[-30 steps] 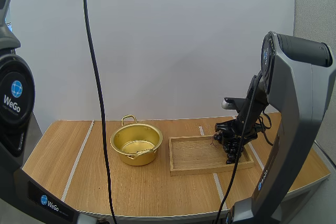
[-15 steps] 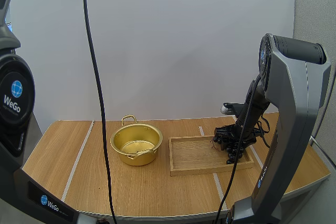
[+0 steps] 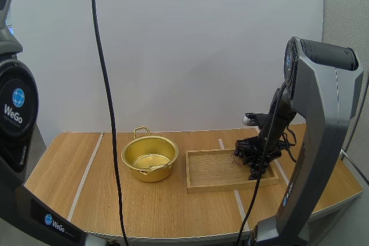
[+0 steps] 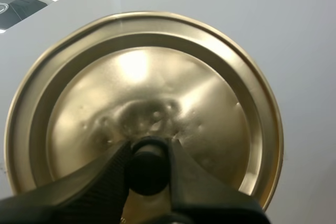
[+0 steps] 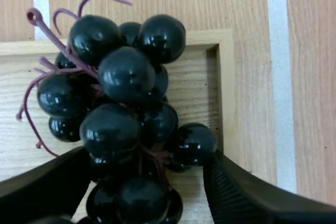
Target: Open the pot, put the grape inside, and close it
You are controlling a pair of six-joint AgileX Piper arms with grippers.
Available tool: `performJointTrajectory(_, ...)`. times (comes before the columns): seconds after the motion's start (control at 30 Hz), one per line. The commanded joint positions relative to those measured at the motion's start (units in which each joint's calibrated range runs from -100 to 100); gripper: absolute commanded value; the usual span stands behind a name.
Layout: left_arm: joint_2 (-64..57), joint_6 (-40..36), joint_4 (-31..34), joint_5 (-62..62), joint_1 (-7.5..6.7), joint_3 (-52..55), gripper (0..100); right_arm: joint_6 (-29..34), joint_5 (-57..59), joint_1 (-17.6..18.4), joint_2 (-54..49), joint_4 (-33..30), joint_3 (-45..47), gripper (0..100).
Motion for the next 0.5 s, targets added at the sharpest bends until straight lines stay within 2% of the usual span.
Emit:
performJointTrajectory(0.0,-0.3,-0.51,0.5,-2.08,-0.08,-0.35,0,-0.59,-0.55,0.02,-0.21,1.11,-0.25,100)
performJointTrajectory(0.07,-0.3,-0.51,0.5,-2.08,-0.08,-0.35,0,-0.59,-0.75,0.02,-0.21,1.11,-0.25,57)
performJointTrajectory(0.13,-0.3,-0.51,0.5,-2.08,-0.08,-0.35,0,-0.59,-0.52,0.02,-0.21,1.11,-0.25,0)
performJointTrajectory(0.47,-0.3,-0.51,0.5,-2.08,-0.08,-0.35,0,-0.21,-0.52,0.02,-0.33,2.53,-0.25,0)
